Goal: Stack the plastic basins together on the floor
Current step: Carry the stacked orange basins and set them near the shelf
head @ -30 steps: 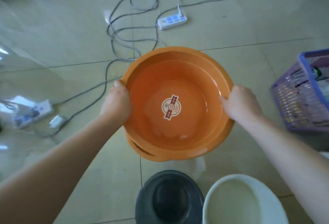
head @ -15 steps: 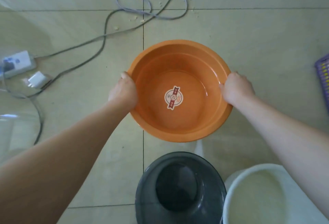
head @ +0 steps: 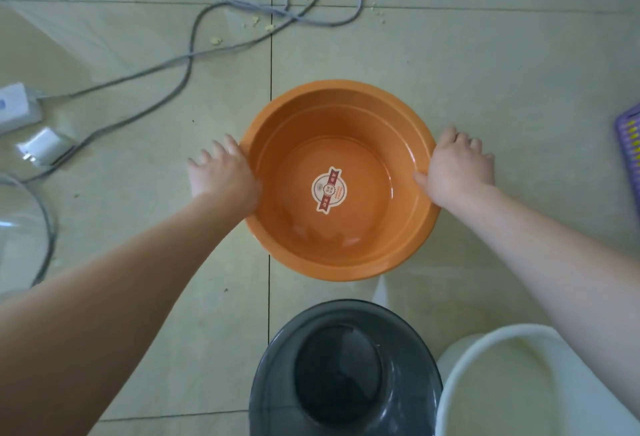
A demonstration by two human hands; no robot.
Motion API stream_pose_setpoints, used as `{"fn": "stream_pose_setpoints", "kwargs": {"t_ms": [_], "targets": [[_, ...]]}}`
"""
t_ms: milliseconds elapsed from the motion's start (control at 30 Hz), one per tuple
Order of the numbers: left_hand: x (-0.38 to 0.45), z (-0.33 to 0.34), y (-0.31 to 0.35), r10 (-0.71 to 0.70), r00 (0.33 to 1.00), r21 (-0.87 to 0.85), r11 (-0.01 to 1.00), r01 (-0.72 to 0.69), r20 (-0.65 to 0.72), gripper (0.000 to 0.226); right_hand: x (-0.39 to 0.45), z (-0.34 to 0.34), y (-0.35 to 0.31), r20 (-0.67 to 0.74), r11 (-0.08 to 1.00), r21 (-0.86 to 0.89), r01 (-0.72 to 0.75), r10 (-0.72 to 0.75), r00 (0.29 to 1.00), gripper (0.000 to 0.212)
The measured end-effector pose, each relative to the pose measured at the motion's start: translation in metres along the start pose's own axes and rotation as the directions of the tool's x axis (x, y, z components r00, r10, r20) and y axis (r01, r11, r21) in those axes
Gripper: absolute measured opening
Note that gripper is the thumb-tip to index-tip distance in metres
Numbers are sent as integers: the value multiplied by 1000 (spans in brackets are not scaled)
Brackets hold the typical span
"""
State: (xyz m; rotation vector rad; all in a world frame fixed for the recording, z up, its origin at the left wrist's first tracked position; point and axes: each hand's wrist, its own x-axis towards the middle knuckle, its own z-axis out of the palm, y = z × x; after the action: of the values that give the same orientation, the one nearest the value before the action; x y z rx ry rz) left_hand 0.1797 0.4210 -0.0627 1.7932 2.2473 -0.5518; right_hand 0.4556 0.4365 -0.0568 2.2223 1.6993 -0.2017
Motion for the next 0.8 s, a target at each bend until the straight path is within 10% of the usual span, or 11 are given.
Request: {"fn": "stream_pose_setpoints", "kwargs": {"t_ms": [167,300,433,800], "targets": [[12,-13,-7,-146,980,-237,956,176,138,113,10,-13,-1,31,996,83,-24,22,999,110],[21,-5,-8,-160,895,-610,682,405,416,67,17,-1,-3,253,947,248,-204,140,957,93],[18,4,-1,-117,937,-655,687,316,330,33,20,9,-6,229,885,400,-236,153,961,51],[-78,-103,34,15,979,-604,789,112,201,36,-85,-90,96,253,817,447,-364,275,928,47]]}}
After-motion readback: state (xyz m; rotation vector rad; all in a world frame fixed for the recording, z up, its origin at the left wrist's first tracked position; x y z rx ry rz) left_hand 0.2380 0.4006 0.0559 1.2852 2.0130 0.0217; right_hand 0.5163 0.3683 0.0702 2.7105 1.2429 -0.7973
